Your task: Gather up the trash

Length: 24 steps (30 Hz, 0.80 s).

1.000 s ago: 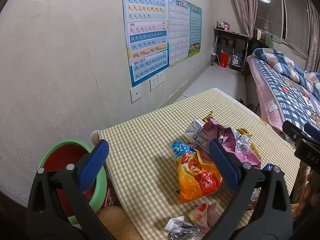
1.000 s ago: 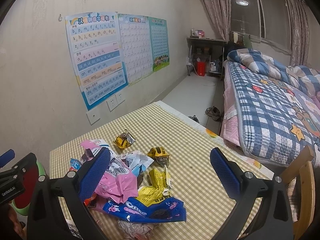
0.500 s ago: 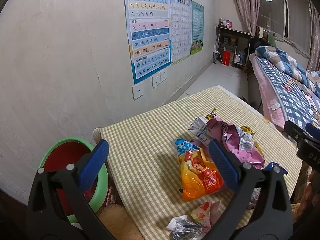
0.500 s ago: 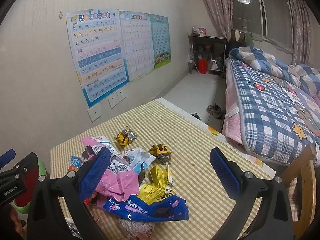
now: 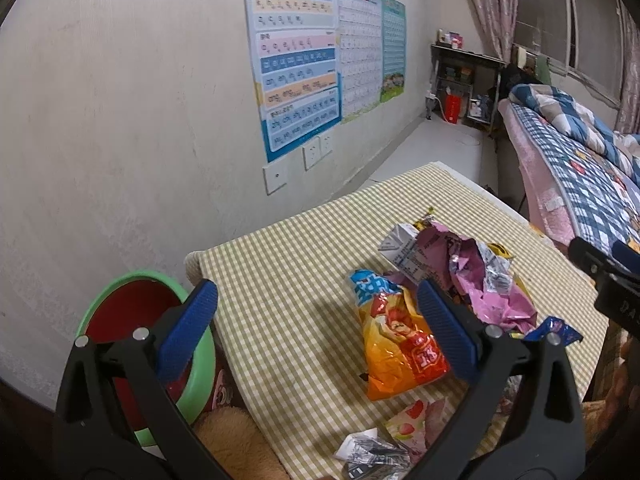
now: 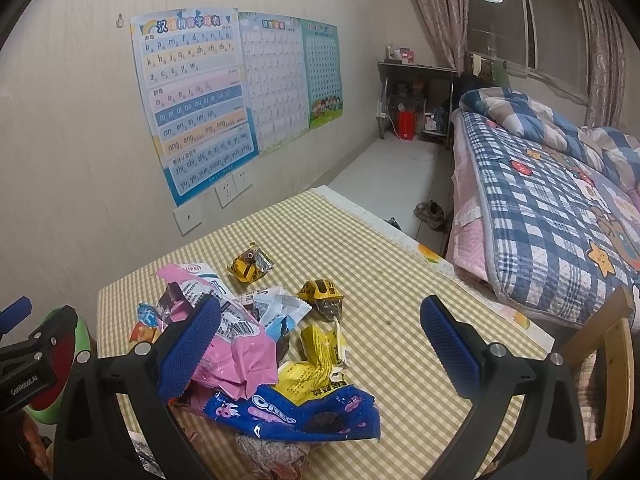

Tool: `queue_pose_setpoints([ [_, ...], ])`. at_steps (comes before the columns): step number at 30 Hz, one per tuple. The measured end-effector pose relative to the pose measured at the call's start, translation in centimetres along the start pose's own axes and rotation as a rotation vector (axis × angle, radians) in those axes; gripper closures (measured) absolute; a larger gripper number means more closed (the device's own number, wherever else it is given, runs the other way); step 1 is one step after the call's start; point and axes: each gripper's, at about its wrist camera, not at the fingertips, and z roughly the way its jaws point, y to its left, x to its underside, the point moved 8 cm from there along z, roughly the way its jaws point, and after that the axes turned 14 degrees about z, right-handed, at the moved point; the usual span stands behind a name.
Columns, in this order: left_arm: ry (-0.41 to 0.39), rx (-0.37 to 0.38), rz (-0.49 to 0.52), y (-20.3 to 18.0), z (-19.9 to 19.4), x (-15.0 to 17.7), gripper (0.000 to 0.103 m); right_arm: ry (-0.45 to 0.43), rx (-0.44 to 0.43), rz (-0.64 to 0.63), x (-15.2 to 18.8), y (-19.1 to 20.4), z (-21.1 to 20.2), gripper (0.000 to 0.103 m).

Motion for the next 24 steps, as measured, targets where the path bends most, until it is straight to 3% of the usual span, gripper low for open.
queue_pose_setpoints([
  [6,0.017,0.083,0.056,-1.8,0.8,0.8,0.005,0.022,-0.001,-0.005,0.2,-0.1,0.5,0.007],
  [10,-0.105,0.015,0.081,-2.0,0.2,0.6,0.005,0.043,-0.009,-0.014,-0.2,-0.7,0.8,0.007],
  [12,-0.117,0.002,0.073,-1.9,0.5,0.7,0.005,0.050,-0.011,-0.010,-0.6,-1.3,1.0,0.007],
  [14,-0.067,-0.006,0.076,-2.1,1.6,1.2,0.005,0.059,-0.011,-0.002,-0.7,-1.8,1.2,0.007],
  [17,0.035,0.065,0.131,-3.5,3.6,2.1,0.005,0.082,-0.030,0.006,-0.6,-1.9,1.7,0.007],
  [20,0.123,0.176,0.145,-5.3,5.5,3.0,0.005,0.134,-0.117,0.009,-0.2,-0.9,2.4,0.007],
  [24,0.187,0.211,0.149,-6.1,7.7,3.7,0.005,0.195,-0.220,-0.012,-0.1,1.1,3.3,0.007],
])
